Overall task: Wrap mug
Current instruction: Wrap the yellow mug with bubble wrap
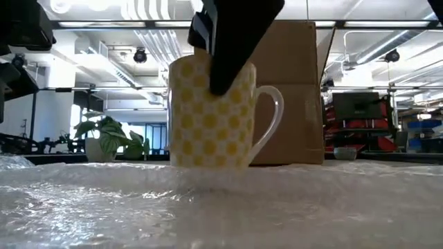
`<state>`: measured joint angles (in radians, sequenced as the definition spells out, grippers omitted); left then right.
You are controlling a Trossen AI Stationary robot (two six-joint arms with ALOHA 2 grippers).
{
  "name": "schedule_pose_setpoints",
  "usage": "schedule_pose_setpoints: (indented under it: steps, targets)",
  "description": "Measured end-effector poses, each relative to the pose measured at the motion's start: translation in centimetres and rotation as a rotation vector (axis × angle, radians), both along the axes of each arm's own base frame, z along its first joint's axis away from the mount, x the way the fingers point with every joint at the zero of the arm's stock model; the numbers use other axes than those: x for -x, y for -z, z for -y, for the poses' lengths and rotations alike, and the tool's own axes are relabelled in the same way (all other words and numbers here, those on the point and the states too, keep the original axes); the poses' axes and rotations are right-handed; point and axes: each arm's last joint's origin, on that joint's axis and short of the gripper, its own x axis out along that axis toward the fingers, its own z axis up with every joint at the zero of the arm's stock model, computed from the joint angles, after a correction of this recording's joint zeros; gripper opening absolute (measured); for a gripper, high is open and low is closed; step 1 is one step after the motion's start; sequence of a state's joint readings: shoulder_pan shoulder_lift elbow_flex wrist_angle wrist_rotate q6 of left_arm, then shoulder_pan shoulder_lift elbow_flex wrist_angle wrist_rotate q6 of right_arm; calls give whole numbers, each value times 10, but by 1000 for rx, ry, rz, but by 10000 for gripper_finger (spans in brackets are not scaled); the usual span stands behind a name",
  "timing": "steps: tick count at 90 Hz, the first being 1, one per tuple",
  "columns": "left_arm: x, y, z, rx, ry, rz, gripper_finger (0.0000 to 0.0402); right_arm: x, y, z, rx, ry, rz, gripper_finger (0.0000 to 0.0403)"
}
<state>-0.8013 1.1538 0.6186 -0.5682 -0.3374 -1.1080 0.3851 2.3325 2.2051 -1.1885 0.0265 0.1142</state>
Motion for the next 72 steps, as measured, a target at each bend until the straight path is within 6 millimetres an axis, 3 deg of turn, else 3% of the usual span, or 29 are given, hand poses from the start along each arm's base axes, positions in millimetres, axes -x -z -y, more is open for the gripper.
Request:
schedule_pose_setpoints:
  steps: [16,32,40,58,72]
  targets:
    - [0,0,0,1,0,0,0,4,-8,2,0,11,-14,115]
    - [0,0,0,1,0,1,0,31,-67,4,-64,114,-40,173]
    - [0,0,0,2,0,1,0,52,-79,-5,-47,129,-85,189]
    - [0,0,0,1,-1,2,0,87,-75,-19,48,236,-166,192]
    - [-1,0,0,-5,-7,14,0,120,-46,-31,128,343,-262,179]
